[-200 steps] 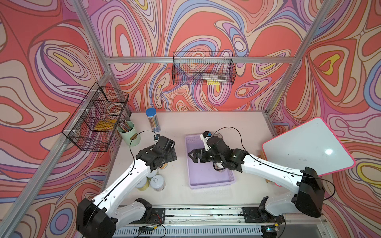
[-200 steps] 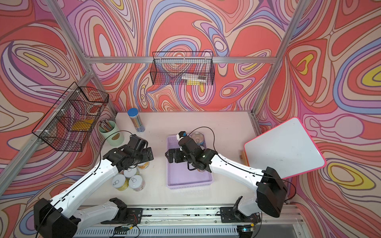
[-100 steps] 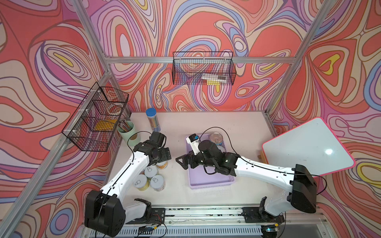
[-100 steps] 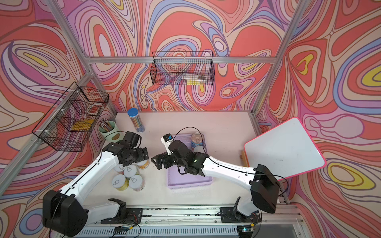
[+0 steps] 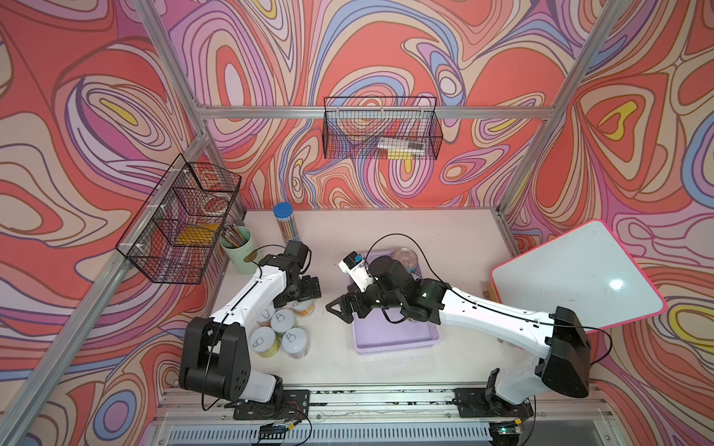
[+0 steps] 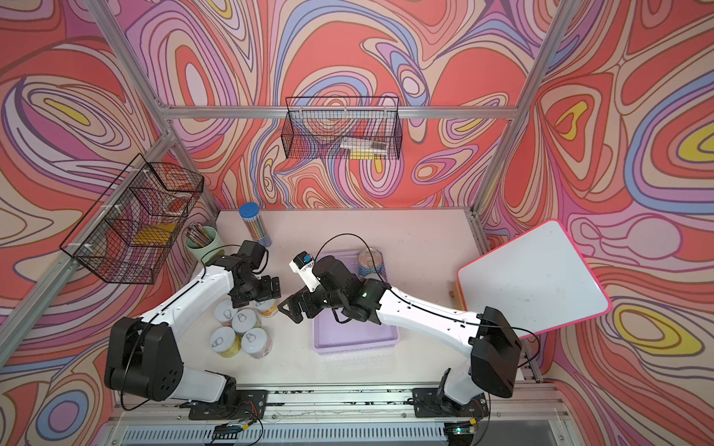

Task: Put the canned food in the basket
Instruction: Pick up the canned food from the center of the board.

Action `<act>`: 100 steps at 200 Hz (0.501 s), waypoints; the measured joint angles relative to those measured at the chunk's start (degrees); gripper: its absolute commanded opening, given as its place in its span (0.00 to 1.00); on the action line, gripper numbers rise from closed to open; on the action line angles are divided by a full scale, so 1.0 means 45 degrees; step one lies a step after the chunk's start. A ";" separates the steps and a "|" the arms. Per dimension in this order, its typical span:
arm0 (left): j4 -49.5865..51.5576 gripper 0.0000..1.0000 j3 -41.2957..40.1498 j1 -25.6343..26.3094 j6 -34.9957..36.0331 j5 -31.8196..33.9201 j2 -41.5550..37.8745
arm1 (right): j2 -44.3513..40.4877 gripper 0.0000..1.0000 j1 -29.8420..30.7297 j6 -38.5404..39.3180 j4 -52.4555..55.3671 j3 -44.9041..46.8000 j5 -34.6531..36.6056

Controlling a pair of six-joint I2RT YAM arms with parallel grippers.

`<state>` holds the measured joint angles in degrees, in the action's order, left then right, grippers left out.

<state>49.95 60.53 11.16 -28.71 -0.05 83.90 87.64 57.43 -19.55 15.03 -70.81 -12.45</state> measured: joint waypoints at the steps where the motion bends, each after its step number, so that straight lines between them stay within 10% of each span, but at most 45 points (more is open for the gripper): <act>1: 0.0000 0.99 0.0010 -0.0005 0.0005 0.0000 0.0010 | 0.0000 0.98 0.0000 0.0000 0.0000 0.0000 -0.0005; 100: 0.0107 0.96 0.0670 -0.0083 0.0199 0.0126 0.1287 | -0.0024 0.98 -0.0083 0.0092 0.0233 0.0058 -0.0005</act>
<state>50.43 63.55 10.79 -27.81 0.51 89.69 87.53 57.06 -19.14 16.08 -70.54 -12.47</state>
